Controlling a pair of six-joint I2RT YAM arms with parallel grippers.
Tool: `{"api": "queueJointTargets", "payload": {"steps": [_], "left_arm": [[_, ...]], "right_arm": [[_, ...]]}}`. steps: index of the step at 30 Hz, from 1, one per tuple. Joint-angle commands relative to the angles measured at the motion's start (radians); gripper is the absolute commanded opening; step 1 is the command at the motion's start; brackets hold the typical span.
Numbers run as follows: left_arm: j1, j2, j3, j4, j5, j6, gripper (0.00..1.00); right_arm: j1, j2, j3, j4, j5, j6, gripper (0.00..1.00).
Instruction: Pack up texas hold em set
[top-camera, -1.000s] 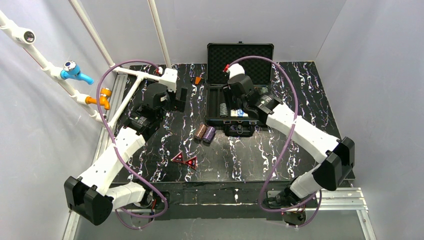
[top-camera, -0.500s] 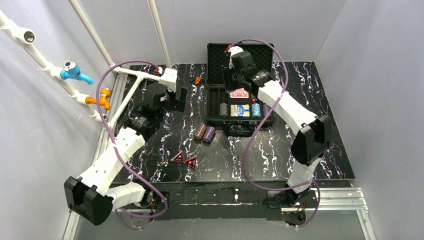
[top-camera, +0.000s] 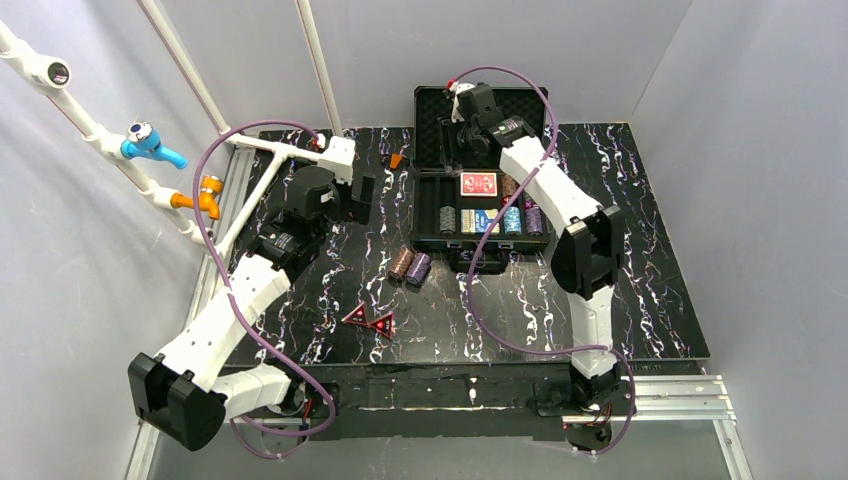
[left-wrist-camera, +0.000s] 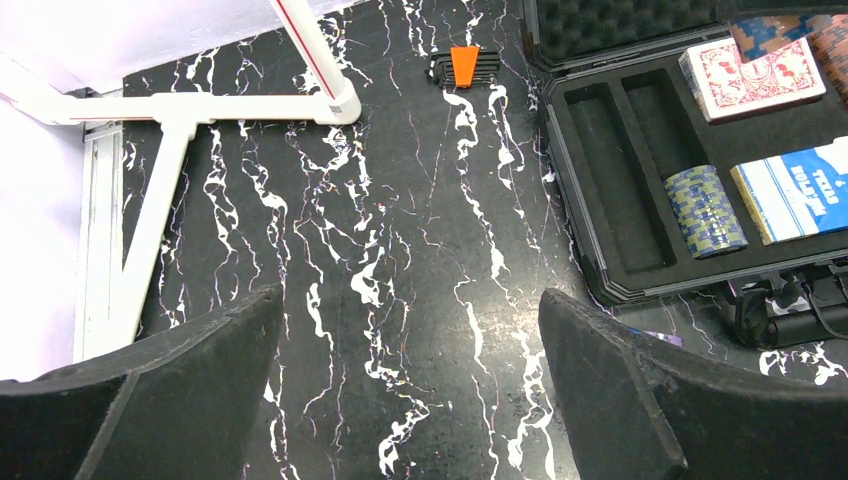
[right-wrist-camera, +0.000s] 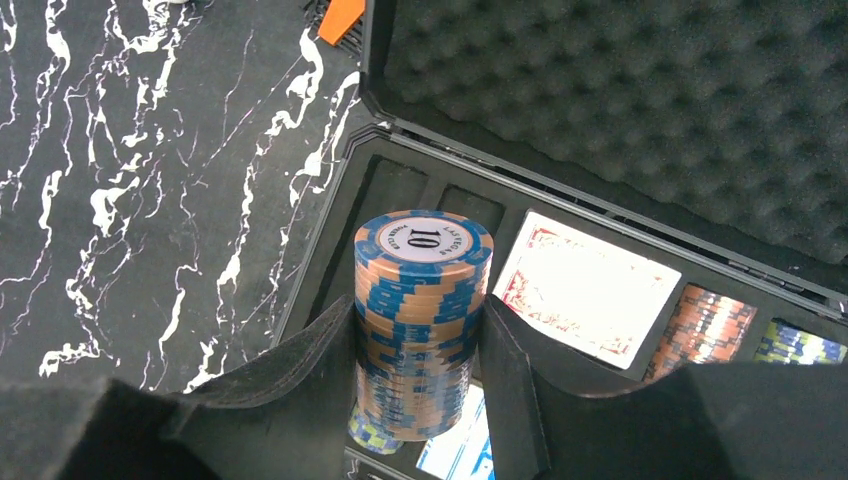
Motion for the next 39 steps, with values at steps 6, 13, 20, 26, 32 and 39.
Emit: {"api": "queueJointTargets", "payload": {"steps": [6, 13, 20, 26, 32, 39], "left_arm": [[-0.004, -0.016, 0.012, 0.0, 0.009, 0.01, 0.99], [-0.004, -0.014, 0.009, 0.001, 0.009, 0.013, 0.99], [-0.004, -0.015, 0.009, 0.0, 0.01, 0.015, 0.99], [-0.004, -0.014, 0.01, -0.001, 0.013, 0.016, 0.99], [-0.004, -0.018, 0.008, -0.001, 0.013, 0.016, 0.99], [-0.004, -0.019, 0.009, -0.001, 0.008, 0.015, 0.99]], "right_arm": [[-0.025, 0.066, 0.12, 0.007, -0.088, 0.005, 0.01], [-0.025, 0.135, 0.148, 0.01, -0.075, 0.07, 0.01], [-0.025, 0.173, 0.166, 0.02, -0.053, 0.117, 0.01], [-0.025, 0.19, 0.16, 0.028, -0.028, 0.131, 0.01], [-0.025, 0.208, 0.151, 0.03, -0.015, 0.155, 0.01], [-0.023, 0.221, 0.128, 0.034, -0.034, 0.174, 0.01]]}}
